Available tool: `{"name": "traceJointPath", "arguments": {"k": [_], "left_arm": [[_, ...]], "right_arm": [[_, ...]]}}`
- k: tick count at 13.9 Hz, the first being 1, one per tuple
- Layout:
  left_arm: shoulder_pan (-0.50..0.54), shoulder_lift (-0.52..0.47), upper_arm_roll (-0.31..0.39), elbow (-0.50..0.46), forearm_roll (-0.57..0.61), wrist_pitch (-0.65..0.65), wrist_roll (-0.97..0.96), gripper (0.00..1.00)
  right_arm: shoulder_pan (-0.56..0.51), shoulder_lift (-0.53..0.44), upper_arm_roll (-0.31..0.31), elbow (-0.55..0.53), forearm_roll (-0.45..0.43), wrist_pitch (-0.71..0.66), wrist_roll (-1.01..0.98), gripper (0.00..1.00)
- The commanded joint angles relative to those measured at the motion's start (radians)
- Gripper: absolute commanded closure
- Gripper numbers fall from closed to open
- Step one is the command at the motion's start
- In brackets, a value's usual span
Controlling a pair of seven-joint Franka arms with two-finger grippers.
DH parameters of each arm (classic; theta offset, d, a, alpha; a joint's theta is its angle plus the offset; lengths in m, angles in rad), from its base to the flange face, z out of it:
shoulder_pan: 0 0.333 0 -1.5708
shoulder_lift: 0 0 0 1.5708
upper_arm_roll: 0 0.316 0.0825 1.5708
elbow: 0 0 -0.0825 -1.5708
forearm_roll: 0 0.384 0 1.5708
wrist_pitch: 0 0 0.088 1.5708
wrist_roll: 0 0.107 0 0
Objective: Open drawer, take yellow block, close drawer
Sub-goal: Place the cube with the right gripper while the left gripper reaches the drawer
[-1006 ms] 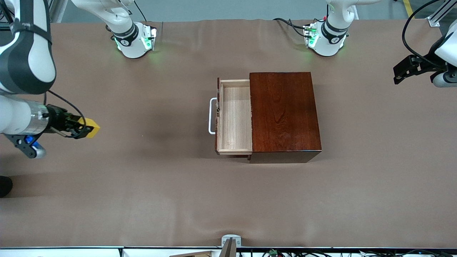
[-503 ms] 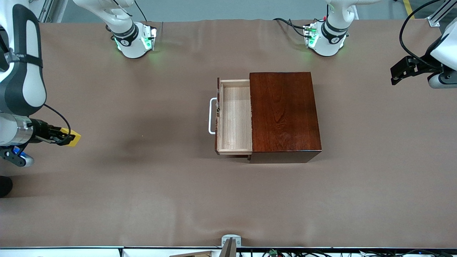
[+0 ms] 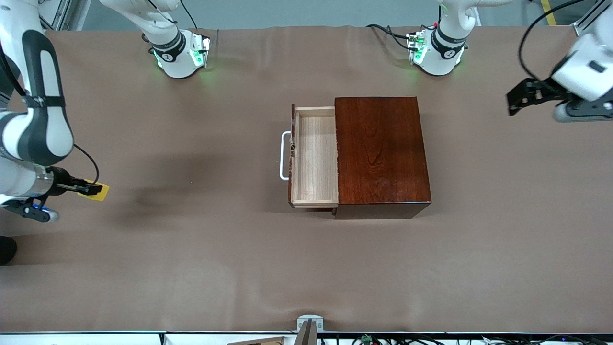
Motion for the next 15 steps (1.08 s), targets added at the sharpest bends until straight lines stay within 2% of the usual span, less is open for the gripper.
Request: {"name": "traceJointPath", "arguments": {"k": [1, 5, 9, 13, 15], "left_arm": [[-0.048, 0.04, -0.055, 0.007, -0.014, 0.007, -0.149, 0.0], [-0.168, 0.159, -0.127, 0.099, -0.012, 0.01, -0.343, 0.0], [-0.37, 0.282, -0.128, 0.148, -0.006, 0.12, -0.682, 0.0], [-0.485, 0.414, -0.123, 0.24, -0.005, 0.203, -0.897, 0.0], [-0.551, 0.471, -0.111, 0.276, -0.005, 0.289, -1.039, 0.0]], "right_arm": [[-0.023, 0.003, 0.02, -0.05, -0.026, 0.049, -0.071, 1.0], [-0.087, 0.068, 0.021, -0.056, -0.043, 0.123, -0.226, 1.0], [-0.119, 0.108, 0.02, -0.084, -0.043, 0.196, -0.294, 1.0], [-0.122, 0.118, 0.02, -0.102, -0.043, 0.238, -0.294, 1.0], [-0.124, 0.128, 0.02, -0.105, -0.043, 0.239, -0.292, 1.0]]}}
